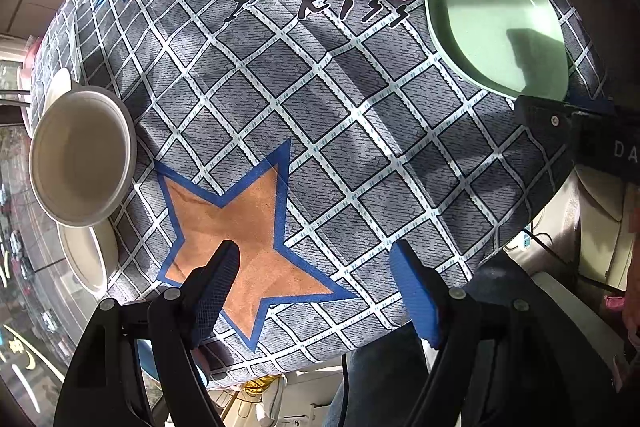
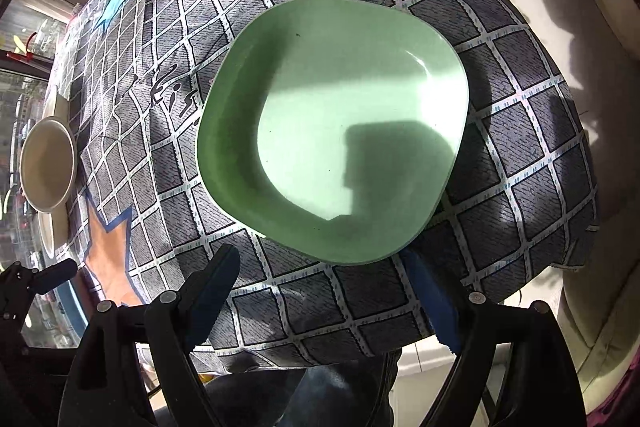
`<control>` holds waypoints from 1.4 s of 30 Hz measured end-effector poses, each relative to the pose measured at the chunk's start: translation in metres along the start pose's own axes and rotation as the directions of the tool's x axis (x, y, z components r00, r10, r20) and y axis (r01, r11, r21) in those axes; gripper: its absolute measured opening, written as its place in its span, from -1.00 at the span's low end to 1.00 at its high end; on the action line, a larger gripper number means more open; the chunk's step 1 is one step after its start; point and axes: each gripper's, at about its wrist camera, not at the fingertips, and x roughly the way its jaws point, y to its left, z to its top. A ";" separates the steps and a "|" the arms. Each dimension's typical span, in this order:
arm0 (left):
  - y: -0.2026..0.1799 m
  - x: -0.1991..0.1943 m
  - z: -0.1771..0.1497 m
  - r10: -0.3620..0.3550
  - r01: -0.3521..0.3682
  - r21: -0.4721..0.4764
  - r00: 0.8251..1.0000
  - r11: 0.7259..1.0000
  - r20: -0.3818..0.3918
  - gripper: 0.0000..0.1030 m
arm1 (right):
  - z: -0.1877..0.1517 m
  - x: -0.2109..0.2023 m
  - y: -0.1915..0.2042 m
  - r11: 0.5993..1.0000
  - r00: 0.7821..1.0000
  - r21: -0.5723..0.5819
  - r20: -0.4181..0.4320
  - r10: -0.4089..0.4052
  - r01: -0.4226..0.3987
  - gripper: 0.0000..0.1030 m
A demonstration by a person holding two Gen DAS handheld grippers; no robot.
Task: Organize plates and bowls
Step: 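Slide the green plate toward the left tool while the left tool grips its rim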
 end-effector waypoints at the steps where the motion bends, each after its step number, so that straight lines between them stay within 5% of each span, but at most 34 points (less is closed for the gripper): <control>1: 0.000 -0.001 0.002 -0.004 0.004 -0.004 1.000 1.000 0.004 0.57 | 0.004 0.000 -0.014 0.999 1.000 0.034 0.004 0.002 -0.002 0.67; 10: -0.013 -0.013 0.036 -0.022 0.022 0.007 0.998 1.000 0.050 0.57 | 0.022 -0.011 -0.067 0.985 0.999 0.171 0.019 -0.037 0.034 0.67; 17: -0.035 -0.029 0.097 0.014 -0.023 0.058 0.987 0.998 0.162 0.57 | 0.033 -0.012 -0.089 0.947 0.999 0.321 0.036 -0.010 -0.002 0.67; 25: -0.070 -0.012 0.156 0.023 -0.043 0.109 0.984 0.993 0.179 0.56 | 0.048 -0.002 -0.081 0.953 0.999 0.300 0.010 -0.043 0.038 0.67; 36: -0.084 0.013 0.179 0.057 -0.079 0.147 0.988 0.986 0.145 0.57 | 0.070 0.007 -0.071 0.960 0.997 0.270 -0.011 -0.074 0.074 0.65; 40: -0.084 0.014 0.189 0.035 -0.056 0.159 0.991 0.986 0.131 0.55 | 0.079 0.007 -0.063 0.963 0.994 0.250 -0.014 -0.106 0.106 0.24; 42: -0.085 0.013 0.191 0.017 -0.037 0.161 0.992 0.986 0.125 0.37 | 0.082 0.005 -0.058 0.965 0.994 0.236 -0.015 -0.112 0.113 -0.20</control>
